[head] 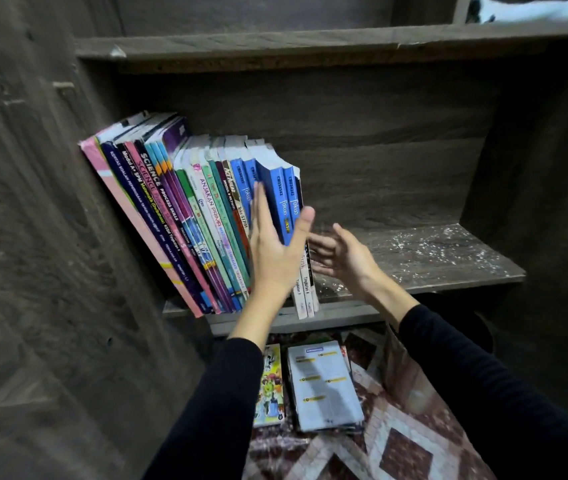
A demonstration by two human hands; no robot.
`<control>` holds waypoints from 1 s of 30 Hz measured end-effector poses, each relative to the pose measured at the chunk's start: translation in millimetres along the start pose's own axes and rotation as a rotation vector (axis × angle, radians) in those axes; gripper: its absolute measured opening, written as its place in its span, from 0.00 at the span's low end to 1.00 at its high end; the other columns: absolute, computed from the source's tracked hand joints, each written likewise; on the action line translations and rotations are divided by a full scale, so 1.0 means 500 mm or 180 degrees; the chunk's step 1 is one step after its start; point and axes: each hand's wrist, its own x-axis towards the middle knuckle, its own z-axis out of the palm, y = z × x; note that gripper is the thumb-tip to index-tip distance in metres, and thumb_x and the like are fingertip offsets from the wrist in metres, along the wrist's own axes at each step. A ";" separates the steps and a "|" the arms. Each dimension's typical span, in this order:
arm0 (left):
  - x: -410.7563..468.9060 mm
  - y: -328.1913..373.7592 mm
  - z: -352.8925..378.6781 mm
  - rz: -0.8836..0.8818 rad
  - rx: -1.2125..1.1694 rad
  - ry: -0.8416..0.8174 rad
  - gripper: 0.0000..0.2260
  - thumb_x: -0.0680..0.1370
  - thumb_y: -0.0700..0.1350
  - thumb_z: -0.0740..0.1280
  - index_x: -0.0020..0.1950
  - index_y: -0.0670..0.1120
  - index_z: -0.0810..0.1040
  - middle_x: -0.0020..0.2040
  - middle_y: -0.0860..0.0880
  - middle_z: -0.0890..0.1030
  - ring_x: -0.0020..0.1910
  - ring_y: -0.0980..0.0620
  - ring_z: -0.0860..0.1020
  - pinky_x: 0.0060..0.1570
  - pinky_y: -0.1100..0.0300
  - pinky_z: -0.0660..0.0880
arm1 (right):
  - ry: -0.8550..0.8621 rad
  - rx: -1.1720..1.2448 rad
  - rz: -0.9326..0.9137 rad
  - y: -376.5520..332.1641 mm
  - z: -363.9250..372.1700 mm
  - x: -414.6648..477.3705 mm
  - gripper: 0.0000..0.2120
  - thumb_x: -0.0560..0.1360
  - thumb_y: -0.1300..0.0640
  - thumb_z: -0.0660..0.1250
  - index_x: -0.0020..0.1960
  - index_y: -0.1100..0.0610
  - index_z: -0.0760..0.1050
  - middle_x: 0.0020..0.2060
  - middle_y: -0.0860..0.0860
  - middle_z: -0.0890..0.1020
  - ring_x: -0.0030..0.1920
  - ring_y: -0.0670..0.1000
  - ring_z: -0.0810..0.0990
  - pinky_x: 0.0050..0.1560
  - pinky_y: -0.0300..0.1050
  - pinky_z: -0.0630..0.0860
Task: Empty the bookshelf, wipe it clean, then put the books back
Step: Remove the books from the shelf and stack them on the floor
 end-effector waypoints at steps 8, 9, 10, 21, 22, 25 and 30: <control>0.008 -0.045 0.057 -0.0013 0.0455 0.0386 0.42 0.75 0.45 0.69 0.78 0.50 0.42 0.78 0.49 0.48 0.76 0.49 0.54 0.62 0.67 0.54 | 0.0130 0.0031 -0.0102 0.011 -0.032 0.056 0.22 0.83 0.53 0.49 0.46 0.58 0.80 0.42 0.48 0.85 0.42 0.47 0.82 0.52 0.43 0.75; 0.007 -0.045 0.060 -0.0048 0.0458 0.0399 0.42 0.75 0.45 0.68 0.78 0.50 0.42 0.78 0.49 0.49 0.75 0.49 0.55 0.61 0.70 0.53 | 0.0172 0.0013 -0.0170 0.009 -0.032 0.065 0.22 0.83 0.54 0.50 0.44 0.58 0.80 0.40 0.48 0.85 0.40 0.46 0.81 0.51 0.42 0.75; 0.006 -0.045 0.061 -0.0090 0.0448 0.0411 0.41 0.75 0.45 0.69 0.78 0.49 0.43 0.78 0.49 0.50 0.75 0.49 0.55 0.61 0.71 0.53 | 0.0220 0.0003 -0.0234 0.006 -0.029 0.073 0.22 0.83 0.54 0.50 0.44 0.58 0.81 0.39 0.48 0.85 0.39 0.46 0.80 0.49 0.41 0.75; -0.040 -0.064 0.043 -0.0130 0.0058 0.0817 0.35 0.71 0.42 0.72 0.74 0.39 0.60 0.51 0.53 0.76 0.50 0.51 0.75 0.51 0.66 0.67 | 0.0641 -0.1061 -0.0751 -0.075 0.036 0.164 0.32 0.81 0.38 0.46 0.74 0.60 0.62 0.72 0.54 0.66 0.72 0.50 0.64 0.69 0.39 0.57; -0.046 -0.072 0.039 -0.0153 -0.0001 0.0827 0.33 0.71 0.42 0.73 0.72 0.39 0.62 0.47 0.55 0.74 0.47 0.53 0.75 0.51 0.68 0.68 | 0.0617 -0.0946 -0.0662 -0.084 0.039 0.169 0.35 0.78 0.34 0.47 0.72 0.59 0.66 0.70 0.54 0.70 0.70 0.50 0.68 0.68 0.39 0.59; -0.057 -0.081 0.025 -0.0108 -0.0148 0.0894 0.32 0.69 0.50 0.72 0.69 0.45 0.64 0.44 0.53 0.74 0.44 0.52 0.77 0.51 0.63 0.75 | 0.0357 -0.0741 -0.0422 -0.080 0.029 0.217 0.51 0.56 0.16 0.53 0.62 0.52 0.78 0.57 0.53 0.82 0.59 0.52 0.79 0.68 0.50 0.68; -0.059 -0.084 0.023 -0.0030 -0.0459 0.0853 0.22 0.67 0.55 0.67 0.55 0.68 0.61 0.46 0.53 0.76 0.48 0.42 0.79 0.51 0.45 0.77 | 0.0366 -0.0753 -0.0501 -0.074 0.043 0.218 0.45 0.56 0.17 0.56 0.54 0.50 0.82 0.51 0.52 0.84 0.54 0.53 0.82 0.65 0.52 0.71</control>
